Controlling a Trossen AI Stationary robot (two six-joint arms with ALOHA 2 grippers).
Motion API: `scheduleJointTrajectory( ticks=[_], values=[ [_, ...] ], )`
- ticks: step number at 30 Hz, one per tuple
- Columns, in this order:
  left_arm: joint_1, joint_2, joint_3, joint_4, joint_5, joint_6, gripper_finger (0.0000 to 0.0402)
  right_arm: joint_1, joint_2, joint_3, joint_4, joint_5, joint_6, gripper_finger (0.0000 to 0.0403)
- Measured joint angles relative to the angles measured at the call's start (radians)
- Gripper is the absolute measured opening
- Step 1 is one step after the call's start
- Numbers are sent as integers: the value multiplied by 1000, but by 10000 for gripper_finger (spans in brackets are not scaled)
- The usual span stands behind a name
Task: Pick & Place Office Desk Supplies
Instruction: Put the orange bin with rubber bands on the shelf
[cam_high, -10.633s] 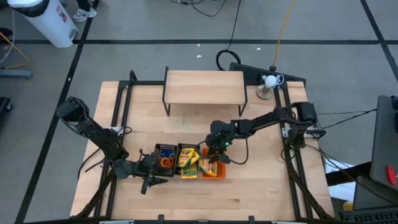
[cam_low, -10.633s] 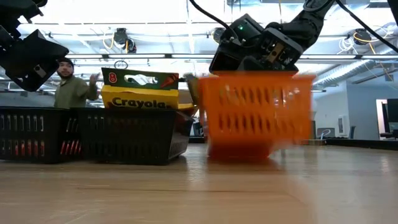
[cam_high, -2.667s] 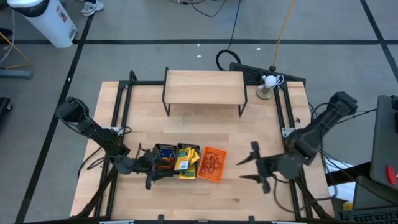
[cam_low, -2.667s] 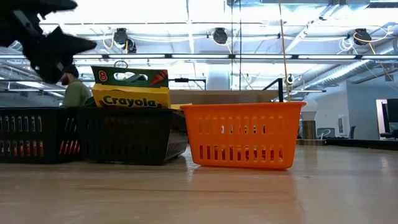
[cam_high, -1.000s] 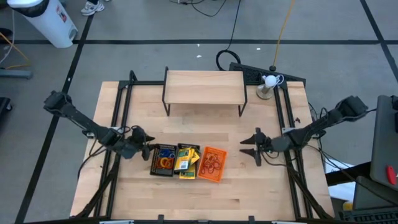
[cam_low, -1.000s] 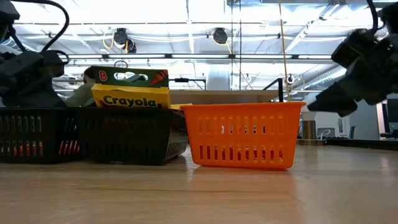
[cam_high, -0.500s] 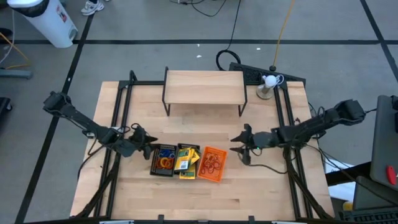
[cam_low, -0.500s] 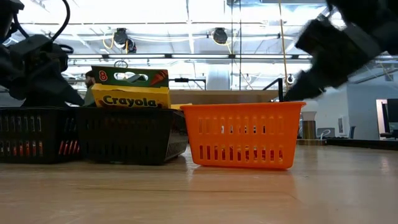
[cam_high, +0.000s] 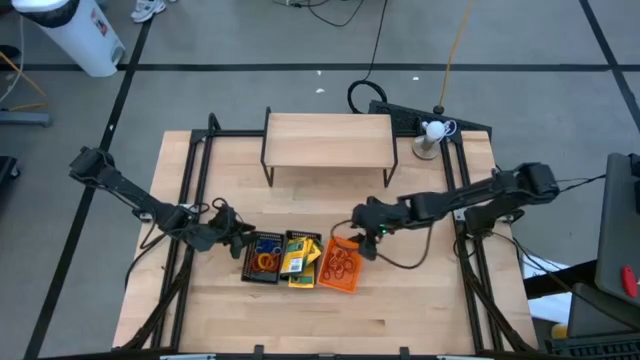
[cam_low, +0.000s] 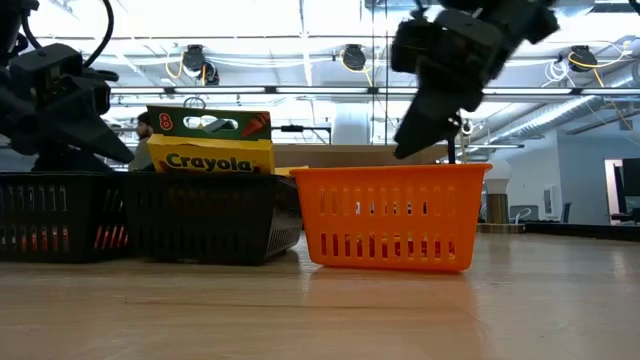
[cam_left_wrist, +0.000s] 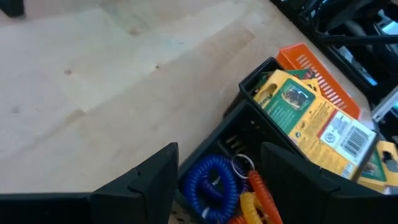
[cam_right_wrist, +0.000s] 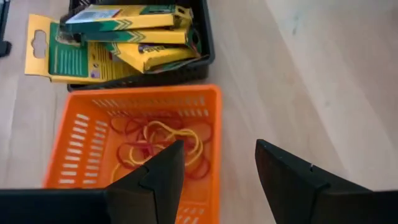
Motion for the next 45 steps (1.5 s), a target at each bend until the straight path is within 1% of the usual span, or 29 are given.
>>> scheduleJointTrajectory(
  ticks=[4, 8, 16, 26, 31, 34, 35, 37, 38, 40, 41, 45],
  values=[
    [0, 0, 0, 2, 53, -13, 230, -4, 86, 85, -100, -25, 7, 182],
    [0, -1, 0, 4, 77, -14, 230, -4, 133, 123, -136, -38, 5, 174],
    [0, 0, 0, 22, 99, -2, 230, -17, 164, 122, -151, -46, 28, 169],
    [0, 0, 0, 23, 99, -2, 230, -46, 199, 123, -131, -119, 32, 167],
    [0, 0, 0, 26, 99, -2, 230, -48, 251, 123, -120, -168, 37, 167],
    [0, 0, 0, 28, 99, -2, 230, -48, 283, 121, -120, -170, 31, 162],
    [0, 0, 0, 29, 99, -2, 230, -47, 288, 122, -124, -168, 35, 155],
    [0, 0, 0, 29, 99, -2, 230, -47, 289, 121, -144, -160, 34, 124],
    [0, 0, 0, 29, 99, -1, 230, -47, 289, 121, -139, -157, 32, 100],
    [0, 0, 0, 30, 99, 2, 230, -48, 279, 122, -133, -157, 11, 36],
    [0, 0, 0, 31, 98, 3, 230, -48, 267, 121, -135, -159, -4, 19],
    [0, 0, 0, 38, 98, 5, 230, -51, 190, 129, -163, -166, 14, 3]
  ],
)
